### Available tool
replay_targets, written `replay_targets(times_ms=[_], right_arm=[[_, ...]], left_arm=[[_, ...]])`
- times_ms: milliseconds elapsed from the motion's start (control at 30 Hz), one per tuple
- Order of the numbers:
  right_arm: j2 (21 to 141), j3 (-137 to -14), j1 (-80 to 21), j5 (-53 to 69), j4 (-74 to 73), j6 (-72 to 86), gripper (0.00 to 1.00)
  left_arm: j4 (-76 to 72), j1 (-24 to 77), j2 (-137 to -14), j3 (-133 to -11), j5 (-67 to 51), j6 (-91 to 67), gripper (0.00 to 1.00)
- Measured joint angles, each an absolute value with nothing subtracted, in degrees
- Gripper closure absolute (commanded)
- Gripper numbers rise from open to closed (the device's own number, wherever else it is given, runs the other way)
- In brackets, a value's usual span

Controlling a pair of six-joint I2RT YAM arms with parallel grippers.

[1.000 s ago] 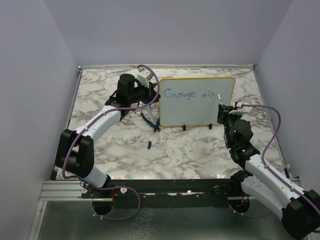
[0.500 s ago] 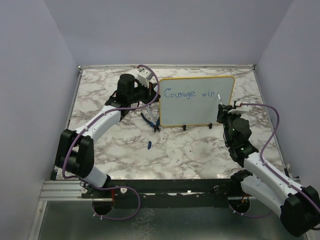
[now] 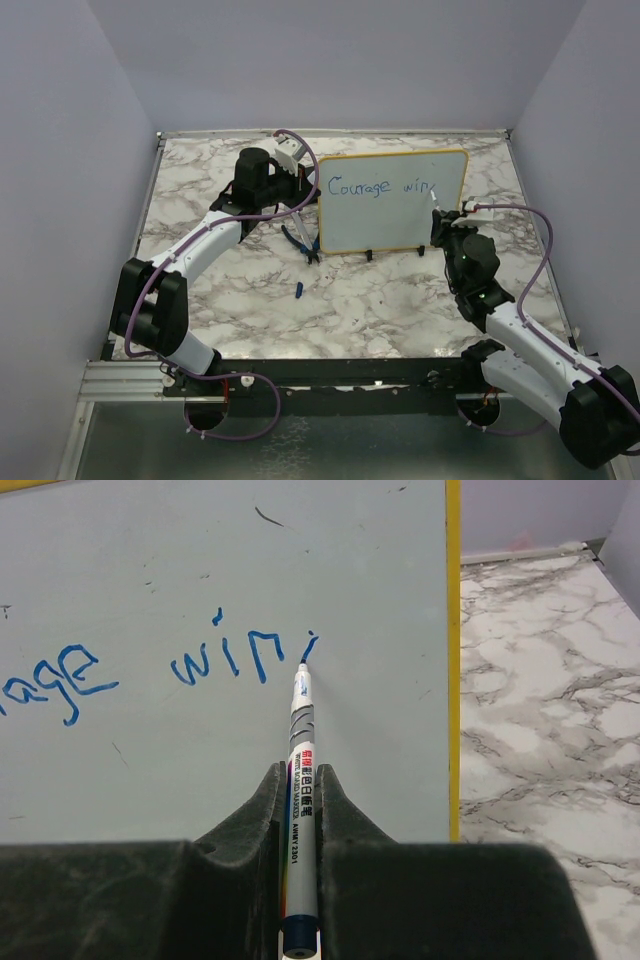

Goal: Write a sentence on the whiteboard

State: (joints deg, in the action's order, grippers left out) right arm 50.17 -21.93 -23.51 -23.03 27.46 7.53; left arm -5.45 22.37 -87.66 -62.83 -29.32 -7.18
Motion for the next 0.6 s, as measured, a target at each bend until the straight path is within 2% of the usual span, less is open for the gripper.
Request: replay_targets(times_ms=[600], right_arm=[[50.4, -22.1, -23.5, -26.3, 26.6, 9.0, 0.99]], left_arm=[[-5.4, 22.4, -87.6, -62.8, -29.3, -7.2, 1.0]])
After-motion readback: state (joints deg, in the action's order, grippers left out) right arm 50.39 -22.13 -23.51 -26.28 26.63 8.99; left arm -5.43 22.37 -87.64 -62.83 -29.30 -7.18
